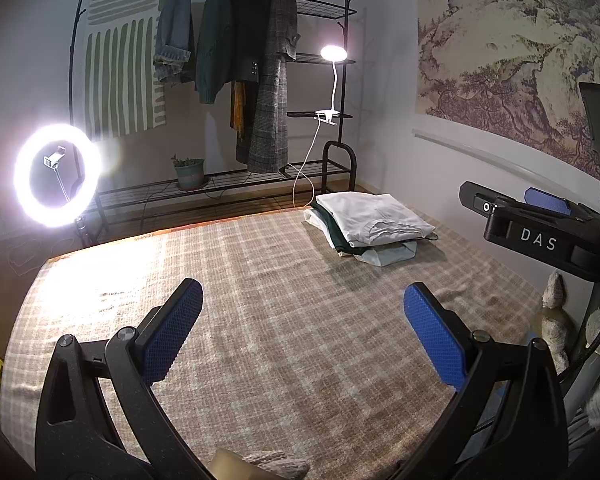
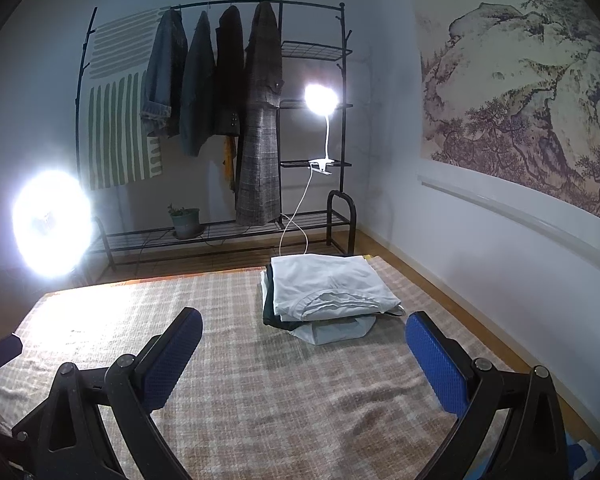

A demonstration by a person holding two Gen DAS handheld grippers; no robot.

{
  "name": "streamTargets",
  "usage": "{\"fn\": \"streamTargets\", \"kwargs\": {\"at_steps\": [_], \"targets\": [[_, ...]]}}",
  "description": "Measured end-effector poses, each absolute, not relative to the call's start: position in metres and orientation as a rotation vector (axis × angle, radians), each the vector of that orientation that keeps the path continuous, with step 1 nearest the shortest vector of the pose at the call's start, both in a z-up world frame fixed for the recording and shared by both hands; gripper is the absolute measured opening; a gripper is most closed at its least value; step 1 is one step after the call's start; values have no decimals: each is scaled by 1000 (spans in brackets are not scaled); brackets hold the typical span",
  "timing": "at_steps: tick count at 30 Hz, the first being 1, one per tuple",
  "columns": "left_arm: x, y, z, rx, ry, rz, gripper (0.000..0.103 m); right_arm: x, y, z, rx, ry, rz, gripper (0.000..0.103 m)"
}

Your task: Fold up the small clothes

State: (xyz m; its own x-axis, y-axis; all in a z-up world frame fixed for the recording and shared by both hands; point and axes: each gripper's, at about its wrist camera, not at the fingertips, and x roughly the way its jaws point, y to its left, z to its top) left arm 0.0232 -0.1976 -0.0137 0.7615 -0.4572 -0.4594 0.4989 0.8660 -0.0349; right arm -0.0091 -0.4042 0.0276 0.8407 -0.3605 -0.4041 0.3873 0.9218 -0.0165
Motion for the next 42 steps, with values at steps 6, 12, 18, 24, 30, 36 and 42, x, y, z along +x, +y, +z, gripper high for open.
{"fn": "streamTargets", "kwargs": {"at_steps": [6, 12, 18, 24, 30, 36, 42], "targets": [[23, -198, -14, 93, 474, -521, 102, -9, -403, 28, 67, 414, -394, 103], [23, -198, -13, 94, 473, -522, 102, -9, -402, 29, 73, 416, -392, 103], [23, -197, -14, 95, 474, -523, 102, -7, -402, 29, 68, 418, -387, 103], [23, -197, -14, 97, 475, -524, 102, -8, -401, 28, 67, 417, -385, 103], [22, -198, -13, 99, 475, -520, 102, -8, -402, 28, 68, 417, -383, 103], [23, -197, -13, 98, 477, -520, 102, -8, -401, 28, 68, 417, -384, 103], [21, -197, -18, 104, 483, -513, 102, -8, -400, 27, 68, 421, -384, 103]]}}
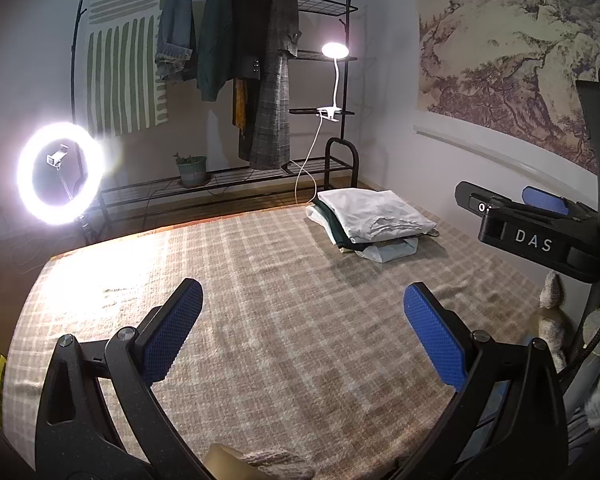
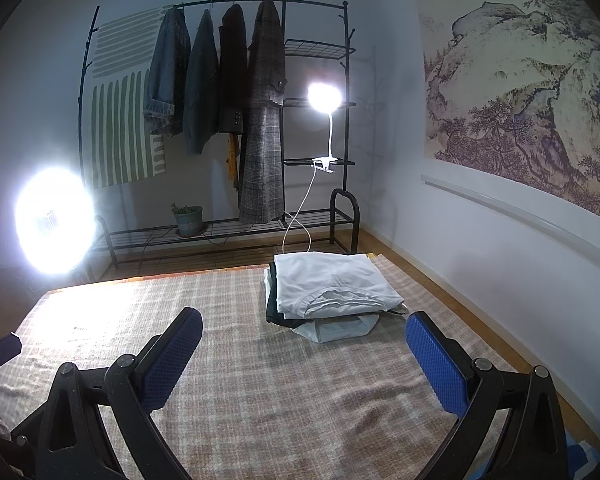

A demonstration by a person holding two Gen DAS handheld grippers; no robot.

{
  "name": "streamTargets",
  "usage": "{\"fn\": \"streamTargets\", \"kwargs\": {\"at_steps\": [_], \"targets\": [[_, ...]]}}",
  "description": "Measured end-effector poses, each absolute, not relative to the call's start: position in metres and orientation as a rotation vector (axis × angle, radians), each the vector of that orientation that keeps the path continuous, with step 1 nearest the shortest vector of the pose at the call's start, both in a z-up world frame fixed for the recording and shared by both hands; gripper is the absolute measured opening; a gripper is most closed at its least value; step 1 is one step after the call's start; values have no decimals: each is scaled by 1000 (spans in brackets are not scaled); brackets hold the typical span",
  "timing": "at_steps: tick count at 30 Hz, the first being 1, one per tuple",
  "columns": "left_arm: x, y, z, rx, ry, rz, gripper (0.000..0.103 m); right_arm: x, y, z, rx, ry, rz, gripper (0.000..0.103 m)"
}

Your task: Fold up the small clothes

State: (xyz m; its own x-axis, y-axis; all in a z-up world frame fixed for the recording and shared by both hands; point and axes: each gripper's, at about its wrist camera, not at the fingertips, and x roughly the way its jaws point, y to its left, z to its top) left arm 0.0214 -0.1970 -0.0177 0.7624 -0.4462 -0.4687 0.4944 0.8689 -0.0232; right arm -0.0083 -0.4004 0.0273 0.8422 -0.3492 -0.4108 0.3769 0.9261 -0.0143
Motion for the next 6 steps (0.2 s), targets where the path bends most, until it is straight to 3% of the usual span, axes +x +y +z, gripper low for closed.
{"fn": "streamTargets", "kwargs": {"at_steps": [6], "targets": [[18, -195, -22, 106, 479, -525, 102, -8, -401, 26, 62, 427, -379, 103]]}}
